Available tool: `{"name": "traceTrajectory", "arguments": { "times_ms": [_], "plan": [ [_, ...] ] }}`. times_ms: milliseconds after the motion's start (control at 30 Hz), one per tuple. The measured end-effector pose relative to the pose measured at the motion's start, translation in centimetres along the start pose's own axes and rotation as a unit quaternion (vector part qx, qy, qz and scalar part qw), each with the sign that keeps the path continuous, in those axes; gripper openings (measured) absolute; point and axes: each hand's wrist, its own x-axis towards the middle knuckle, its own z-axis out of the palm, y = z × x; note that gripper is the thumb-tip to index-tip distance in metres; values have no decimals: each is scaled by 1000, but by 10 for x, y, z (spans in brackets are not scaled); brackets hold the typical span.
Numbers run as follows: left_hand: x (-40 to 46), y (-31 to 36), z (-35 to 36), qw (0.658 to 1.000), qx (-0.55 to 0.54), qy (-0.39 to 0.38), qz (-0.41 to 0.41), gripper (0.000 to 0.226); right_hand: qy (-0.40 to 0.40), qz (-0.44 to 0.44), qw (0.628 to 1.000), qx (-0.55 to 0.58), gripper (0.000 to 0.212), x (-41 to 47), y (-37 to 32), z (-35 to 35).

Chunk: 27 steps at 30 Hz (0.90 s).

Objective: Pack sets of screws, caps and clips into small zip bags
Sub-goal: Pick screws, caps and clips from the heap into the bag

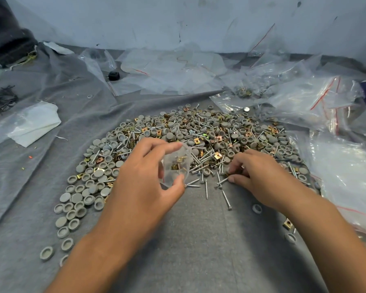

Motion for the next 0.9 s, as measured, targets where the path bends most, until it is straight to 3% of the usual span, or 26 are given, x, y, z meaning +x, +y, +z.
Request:
{"name": "traceTrajectory", "arguments": {
  "times_ms": [200, 600, 900],
  "plan": [
    [1, 4, 1, 1000, 0, -5, 15, 57, 40, -1, 997, 62, 19, -3, -1, -2],
    [1, 1, -2, 999, 13, -1, 36, 58, 20, -1, 1000, 22, 7, -1, 0, 3],
    [-1, 2, 0, 999, 33, -18, 37, 61, 52, 6, 998, 27, 13, 2, -1, 2]
  ]
}}
